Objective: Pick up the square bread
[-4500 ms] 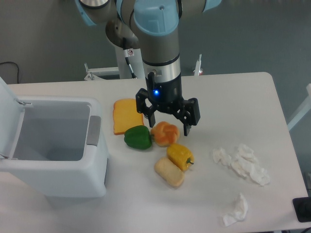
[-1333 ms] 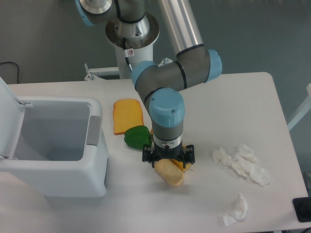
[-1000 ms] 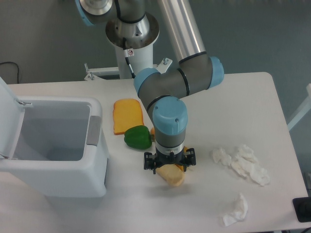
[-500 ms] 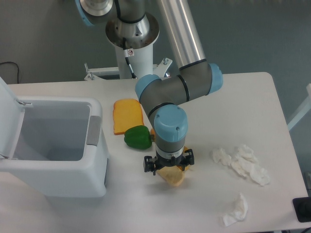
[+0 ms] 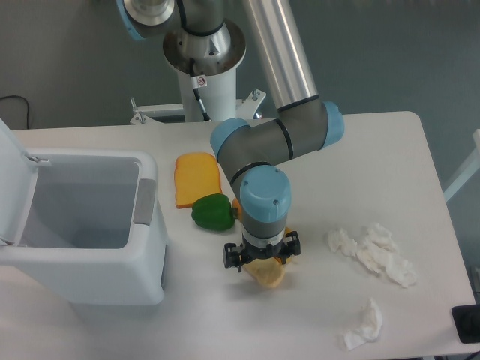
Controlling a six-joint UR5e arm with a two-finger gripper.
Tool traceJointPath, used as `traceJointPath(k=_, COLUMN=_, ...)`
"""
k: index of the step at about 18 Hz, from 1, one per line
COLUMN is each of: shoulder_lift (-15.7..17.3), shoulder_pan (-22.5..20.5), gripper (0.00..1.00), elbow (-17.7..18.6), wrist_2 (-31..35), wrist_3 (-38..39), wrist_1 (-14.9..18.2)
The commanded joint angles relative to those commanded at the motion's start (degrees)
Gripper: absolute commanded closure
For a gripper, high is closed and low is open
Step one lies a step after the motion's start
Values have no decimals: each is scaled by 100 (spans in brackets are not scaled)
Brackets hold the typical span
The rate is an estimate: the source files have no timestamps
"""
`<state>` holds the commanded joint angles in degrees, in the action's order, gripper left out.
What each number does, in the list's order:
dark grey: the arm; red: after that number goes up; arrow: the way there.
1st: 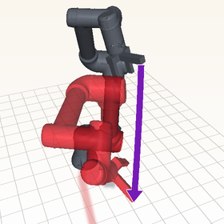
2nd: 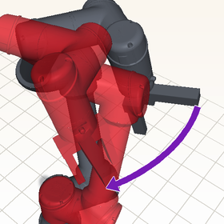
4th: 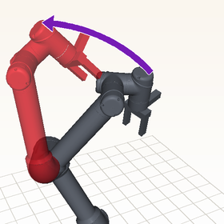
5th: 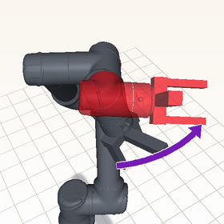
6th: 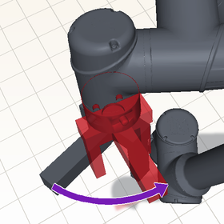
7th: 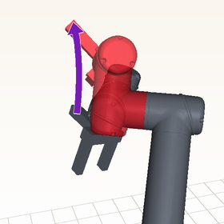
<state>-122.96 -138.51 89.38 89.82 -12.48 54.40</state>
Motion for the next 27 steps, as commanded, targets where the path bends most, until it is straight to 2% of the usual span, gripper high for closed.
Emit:
traceJointPath(k=13, shoulder_lift=-88, shoulder_pan=-53, gripper=0, elbow=35, wrist_2=9, wrist_3=149, wrist_1=-70)
traceJointPath(k=27, shoulder_lift=-202, shoulder_pan=-35, gripper=0, elbow=-132, wrist_2=26, wrist_3=527, wrist_1=-79)
